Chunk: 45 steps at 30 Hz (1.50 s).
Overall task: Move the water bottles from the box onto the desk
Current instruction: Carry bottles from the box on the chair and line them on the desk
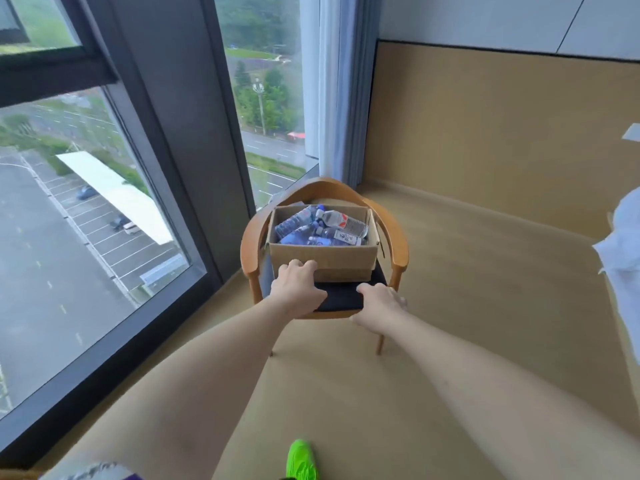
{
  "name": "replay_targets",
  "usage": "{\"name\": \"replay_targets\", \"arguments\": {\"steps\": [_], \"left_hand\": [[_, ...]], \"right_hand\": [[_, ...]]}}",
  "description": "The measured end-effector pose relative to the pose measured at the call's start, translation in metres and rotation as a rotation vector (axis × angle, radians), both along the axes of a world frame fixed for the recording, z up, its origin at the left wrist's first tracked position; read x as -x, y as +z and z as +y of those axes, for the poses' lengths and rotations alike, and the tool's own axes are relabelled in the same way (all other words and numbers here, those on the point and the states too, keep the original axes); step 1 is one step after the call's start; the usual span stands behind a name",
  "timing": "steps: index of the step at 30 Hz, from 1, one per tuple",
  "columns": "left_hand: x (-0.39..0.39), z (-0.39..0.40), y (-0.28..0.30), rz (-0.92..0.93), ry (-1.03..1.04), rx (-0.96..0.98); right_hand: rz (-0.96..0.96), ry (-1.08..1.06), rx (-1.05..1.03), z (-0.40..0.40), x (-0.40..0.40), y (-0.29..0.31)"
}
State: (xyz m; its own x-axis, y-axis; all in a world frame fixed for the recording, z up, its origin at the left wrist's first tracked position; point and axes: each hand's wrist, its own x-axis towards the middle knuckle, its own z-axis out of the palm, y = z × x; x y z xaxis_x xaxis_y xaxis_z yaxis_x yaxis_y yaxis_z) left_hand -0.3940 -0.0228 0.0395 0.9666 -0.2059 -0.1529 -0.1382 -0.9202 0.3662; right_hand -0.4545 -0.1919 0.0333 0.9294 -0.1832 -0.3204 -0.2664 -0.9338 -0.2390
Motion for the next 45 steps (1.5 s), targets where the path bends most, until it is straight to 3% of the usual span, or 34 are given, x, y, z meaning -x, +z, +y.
{"name": "replay_targets", "arguments": {"steps": [6,16,30,45], "left_hand": [[-0.118,0.010,0.005,0.021,0.001,0.027],[-0.246,0.008,-0.049,0.128,0.026,-0.024],[-0.428,-0.058,-0.097,0.265,0.127,-0.075],[-0.509,-0.047,-0.182,0.426,0.129,-0.105]], "right_hand": [[-0.033,-0.070,-0.028,0.002,-0.108,0.009],[0.100,-0.018,-0.065,-0.006,-0.247,-0.042],[0.212,0.106,-0.134,-0.069,-0.478,-0.106],[0.285,0.077,0.050,-0.075,-0.534,-0.187]]}}
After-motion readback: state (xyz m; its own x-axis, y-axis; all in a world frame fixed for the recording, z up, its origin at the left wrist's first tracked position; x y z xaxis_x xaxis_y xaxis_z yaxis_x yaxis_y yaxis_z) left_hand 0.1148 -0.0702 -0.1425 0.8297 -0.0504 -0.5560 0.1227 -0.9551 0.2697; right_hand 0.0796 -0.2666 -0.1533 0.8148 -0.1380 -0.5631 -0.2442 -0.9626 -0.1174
